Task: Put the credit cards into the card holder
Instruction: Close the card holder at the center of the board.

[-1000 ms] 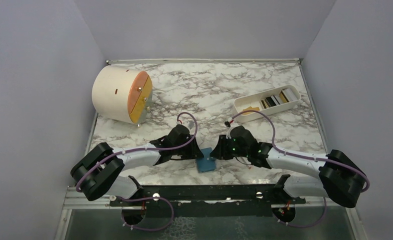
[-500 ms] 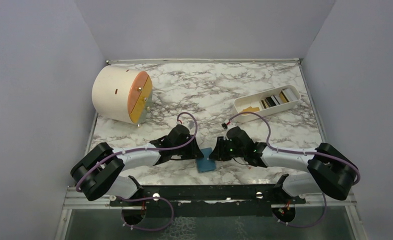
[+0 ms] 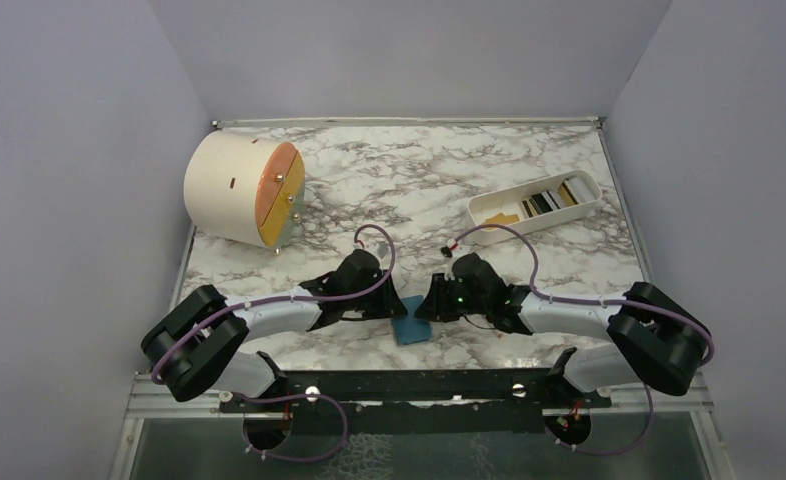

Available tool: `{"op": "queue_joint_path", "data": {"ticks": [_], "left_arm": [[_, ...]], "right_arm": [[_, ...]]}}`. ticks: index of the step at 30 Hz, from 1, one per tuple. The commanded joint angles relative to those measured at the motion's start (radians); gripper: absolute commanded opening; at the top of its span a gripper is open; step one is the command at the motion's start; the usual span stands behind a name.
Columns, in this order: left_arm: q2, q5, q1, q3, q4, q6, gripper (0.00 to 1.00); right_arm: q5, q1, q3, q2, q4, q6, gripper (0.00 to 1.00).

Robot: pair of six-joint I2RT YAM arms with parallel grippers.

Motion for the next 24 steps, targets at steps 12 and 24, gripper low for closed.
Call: {"op": "queue_joint_path", "data": {"ticks": [12,24], "left_arm": [[0.014,-0.023,-0.012,-0.026,-0.033,0.004,0.24],[0.014,-0.025,-0.012,-0.027,-0.033,0.004,0.24]], "right_arm": [[-0.059,0.006,-0.008,0.023,0.017,-0.003,0.16],[-0.02,0.008,0.027,0.036,-0.069,-0.048,0.11]]}}
